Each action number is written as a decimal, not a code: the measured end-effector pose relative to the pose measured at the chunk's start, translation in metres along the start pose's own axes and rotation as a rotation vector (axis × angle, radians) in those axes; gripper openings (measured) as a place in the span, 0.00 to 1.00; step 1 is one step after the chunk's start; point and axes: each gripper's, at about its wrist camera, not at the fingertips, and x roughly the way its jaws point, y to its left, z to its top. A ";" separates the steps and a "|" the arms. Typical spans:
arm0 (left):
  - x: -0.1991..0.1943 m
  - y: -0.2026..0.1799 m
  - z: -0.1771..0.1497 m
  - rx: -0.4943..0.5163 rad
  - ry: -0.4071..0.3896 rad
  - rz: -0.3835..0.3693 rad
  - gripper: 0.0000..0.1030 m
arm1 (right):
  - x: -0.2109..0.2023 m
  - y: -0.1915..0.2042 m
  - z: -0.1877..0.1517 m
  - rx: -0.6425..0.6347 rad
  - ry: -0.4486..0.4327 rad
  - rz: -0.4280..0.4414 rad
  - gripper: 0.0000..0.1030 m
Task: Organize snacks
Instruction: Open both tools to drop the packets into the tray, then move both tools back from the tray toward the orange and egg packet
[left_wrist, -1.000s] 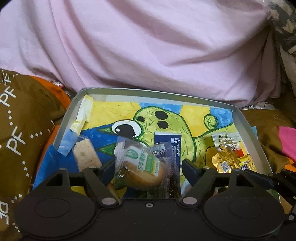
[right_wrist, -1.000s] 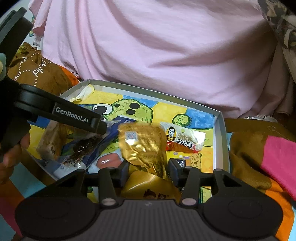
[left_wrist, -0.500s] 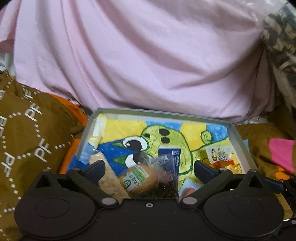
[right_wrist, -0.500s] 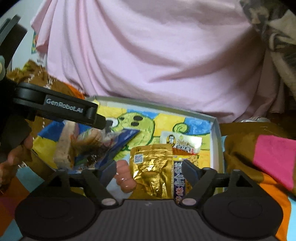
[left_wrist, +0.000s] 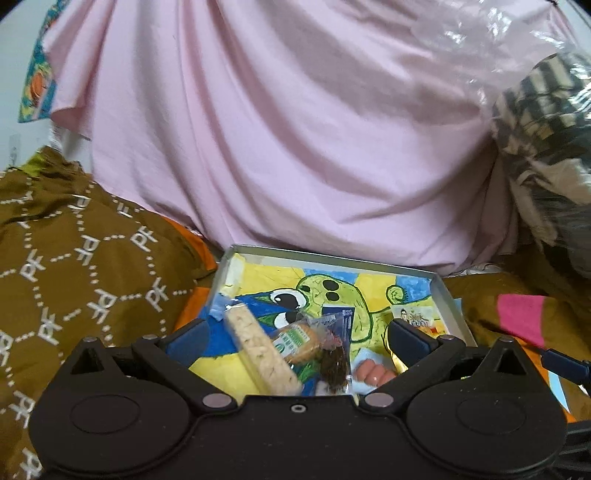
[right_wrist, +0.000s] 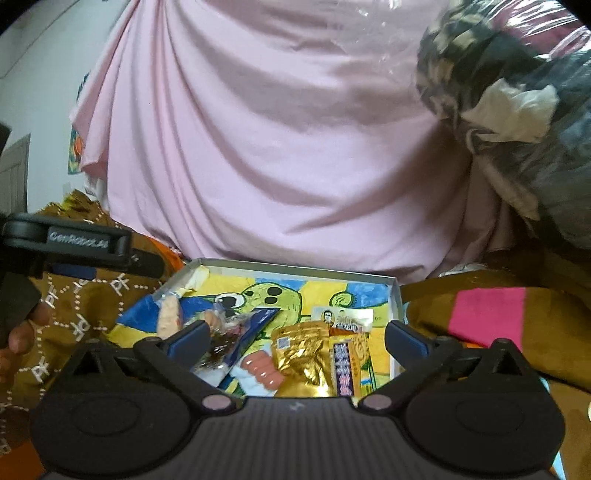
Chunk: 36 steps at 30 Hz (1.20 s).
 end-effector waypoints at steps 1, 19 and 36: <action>-0.009 0.002 -0.004 0.000 -0.005 0.000 0.99 | -0.006 0.001 -0.001 0.006 -0.002 0.002 1.00; -0.106 0.031 -0.098 0.042 0.035 0.015 0.99 | -0.098 0.044 -0.067 0.005 0.105 0.038 1.00; -0.136 0.047 -0.166 0.097 0.168 0.029 0.99 | -0.133 0.078 -0.120 -0.009 0.300 0.022 1.00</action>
